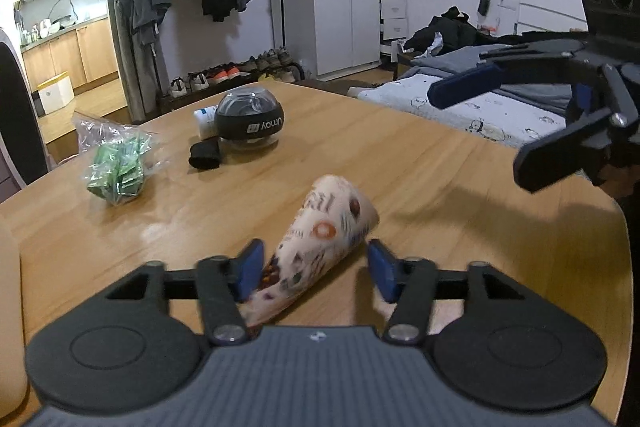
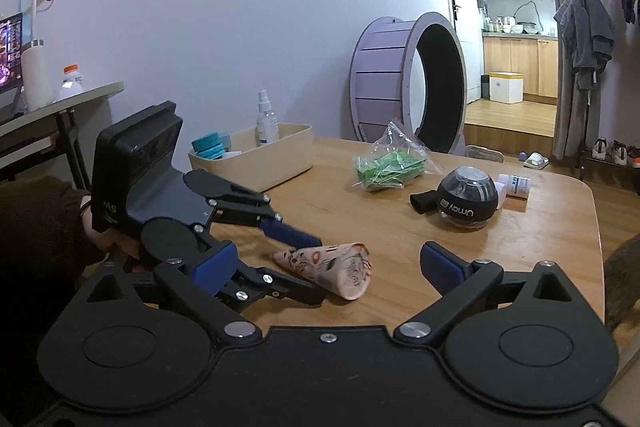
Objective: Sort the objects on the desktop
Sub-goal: 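Grasp the paper cone with the left gripper, then carry the paper cone into the cream basket and open the left gripper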
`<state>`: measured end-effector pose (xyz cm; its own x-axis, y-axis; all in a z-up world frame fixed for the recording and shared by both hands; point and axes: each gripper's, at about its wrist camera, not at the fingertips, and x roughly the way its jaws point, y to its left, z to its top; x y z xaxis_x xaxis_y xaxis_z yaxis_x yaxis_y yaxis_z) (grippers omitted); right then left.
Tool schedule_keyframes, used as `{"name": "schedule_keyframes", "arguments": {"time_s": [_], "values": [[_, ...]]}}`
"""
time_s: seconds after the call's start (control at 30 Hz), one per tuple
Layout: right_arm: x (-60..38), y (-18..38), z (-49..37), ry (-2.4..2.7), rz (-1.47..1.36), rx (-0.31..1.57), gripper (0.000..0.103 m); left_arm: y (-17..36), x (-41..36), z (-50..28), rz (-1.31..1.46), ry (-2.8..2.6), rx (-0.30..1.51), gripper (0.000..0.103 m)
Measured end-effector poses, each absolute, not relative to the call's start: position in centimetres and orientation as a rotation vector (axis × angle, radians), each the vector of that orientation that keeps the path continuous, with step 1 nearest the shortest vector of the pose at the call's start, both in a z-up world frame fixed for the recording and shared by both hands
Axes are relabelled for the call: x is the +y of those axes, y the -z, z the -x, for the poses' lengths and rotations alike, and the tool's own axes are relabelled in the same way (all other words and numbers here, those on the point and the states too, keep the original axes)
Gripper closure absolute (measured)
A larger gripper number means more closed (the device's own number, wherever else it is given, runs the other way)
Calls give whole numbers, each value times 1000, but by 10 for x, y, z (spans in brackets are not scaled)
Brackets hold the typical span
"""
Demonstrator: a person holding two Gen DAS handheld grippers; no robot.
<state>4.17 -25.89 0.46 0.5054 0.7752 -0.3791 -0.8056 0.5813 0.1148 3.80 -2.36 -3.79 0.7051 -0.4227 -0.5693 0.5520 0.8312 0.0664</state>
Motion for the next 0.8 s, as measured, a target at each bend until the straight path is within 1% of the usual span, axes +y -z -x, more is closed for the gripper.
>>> {"name": "schedule_keyframes", "arguments": {"time_s": [0.03,0.07,0.1,0.43,0.5,0.57,0.8], "values": [[-258,-5,-42,-951,77,414,4,38,-24,-38,-241,545,576,69],[-258,-5,-42,-947,77,410,4,37,-24,-38,-238,544,580,74],[-257,-5,-41,-941,77,404,4,37,-24,-37,-236,539,582,75],[-252,-7,-47,-873,-20,352,4,29,-21,-26,-211,504,540,78],[-251,-7,-49,-854,-42,345,4,24,-16,-24,-195,487,525,78],[-248,-7,-51,-835,-55,338,0,19,-10,-22,-177,462,508,78],[-230,-6,-55,-805,-97,326,0,-6,25,-12,-93,328,430,78]]}}
